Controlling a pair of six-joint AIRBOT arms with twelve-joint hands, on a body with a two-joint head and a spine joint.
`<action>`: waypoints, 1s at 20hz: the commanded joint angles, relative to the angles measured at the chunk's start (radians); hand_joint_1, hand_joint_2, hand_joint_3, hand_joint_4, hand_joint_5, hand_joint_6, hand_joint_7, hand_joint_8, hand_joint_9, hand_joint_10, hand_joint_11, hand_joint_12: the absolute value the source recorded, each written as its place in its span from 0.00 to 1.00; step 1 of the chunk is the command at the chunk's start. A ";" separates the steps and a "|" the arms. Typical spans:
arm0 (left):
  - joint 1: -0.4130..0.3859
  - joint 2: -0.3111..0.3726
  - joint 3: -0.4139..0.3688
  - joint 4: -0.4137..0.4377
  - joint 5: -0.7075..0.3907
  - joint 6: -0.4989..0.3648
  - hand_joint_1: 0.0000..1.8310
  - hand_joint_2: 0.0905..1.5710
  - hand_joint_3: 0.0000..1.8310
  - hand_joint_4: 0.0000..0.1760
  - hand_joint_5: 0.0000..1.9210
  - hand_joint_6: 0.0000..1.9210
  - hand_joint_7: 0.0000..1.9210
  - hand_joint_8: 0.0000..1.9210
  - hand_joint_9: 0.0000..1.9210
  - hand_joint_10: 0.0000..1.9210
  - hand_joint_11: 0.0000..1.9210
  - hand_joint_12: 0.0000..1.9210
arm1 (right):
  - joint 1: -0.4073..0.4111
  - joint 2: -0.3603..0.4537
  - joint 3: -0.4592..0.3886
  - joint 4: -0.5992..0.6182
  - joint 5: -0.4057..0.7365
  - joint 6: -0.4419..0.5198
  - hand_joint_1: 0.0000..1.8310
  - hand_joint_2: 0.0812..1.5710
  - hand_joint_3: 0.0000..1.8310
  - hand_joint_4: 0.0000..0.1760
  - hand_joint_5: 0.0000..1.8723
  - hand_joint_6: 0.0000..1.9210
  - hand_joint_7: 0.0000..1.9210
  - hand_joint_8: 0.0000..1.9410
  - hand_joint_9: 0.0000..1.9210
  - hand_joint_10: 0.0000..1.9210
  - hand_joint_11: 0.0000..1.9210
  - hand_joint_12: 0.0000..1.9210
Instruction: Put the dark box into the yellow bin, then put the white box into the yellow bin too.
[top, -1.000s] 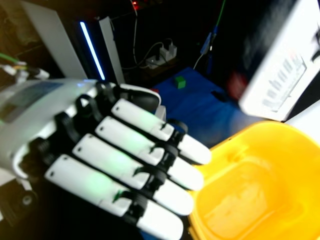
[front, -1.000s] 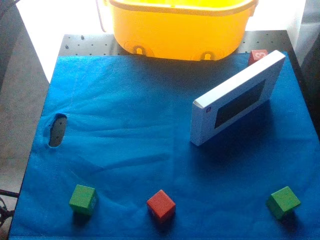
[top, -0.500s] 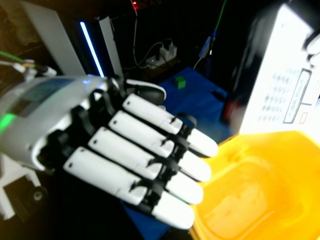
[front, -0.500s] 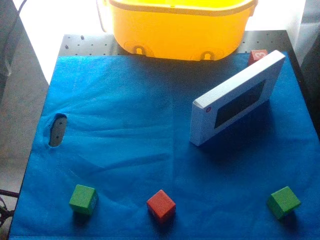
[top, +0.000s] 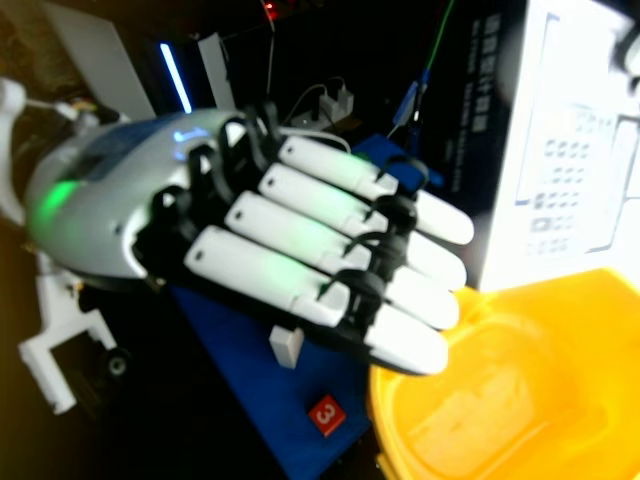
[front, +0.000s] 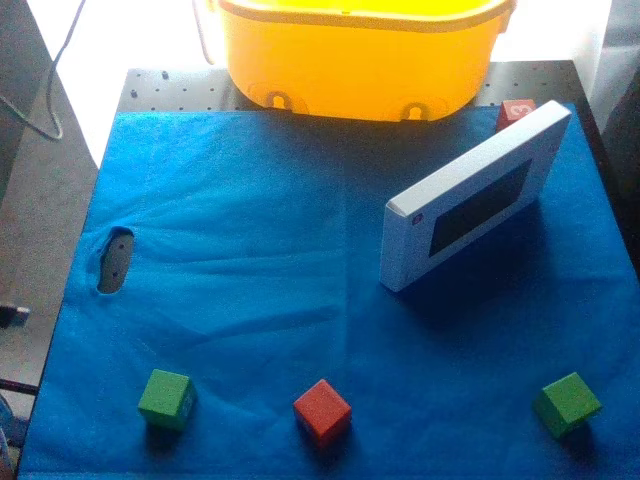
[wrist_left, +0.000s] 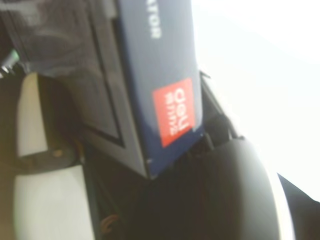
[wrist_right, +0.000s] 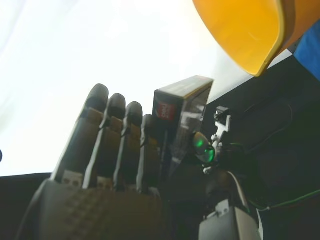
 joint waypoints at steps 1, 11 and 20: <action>-0.008 -0.013 0.012 -0.068 -0.114 -0.031 0.68 0.66 0.00 0.08 0.59 0.35 0.53 0.50 0.47 0.38 0.34 0.65 | 0.018 0.001 0.003 0.007 0.130 0.008 0.00 0.66 0.00 0.00 0.22 0.00 0.26 0.00 0.25 0.00 0.24 0.01; 0.032 -0.052 0.048 -0.081 -0.131 -0.054 0.75 0.55 0.00 0.00 0.28 0.00 0.31 0.00 0.32 0.00 0.32 0.04 | 0.018 0.001 0.003 -0.008 0.138 0.030 0.00 0.67 0.00 0.00 0.23 0.01 0.26 0.00 0.25 0.00 0.24 0.01; 0.040 -0.039 0.047 -0.103 -0.144 -0.072 0.74 0.54 0.00 0.00 0.30 0.00 0.32 0.00 0.33 0.00 0.34 0.02 | 0.018 0.010 -0.008 -0.024 0.144 0.048 0.00 0.67 0.00 0.00 0.21 0.00 0.25 0.00 0.24 0.00 0.23 0.00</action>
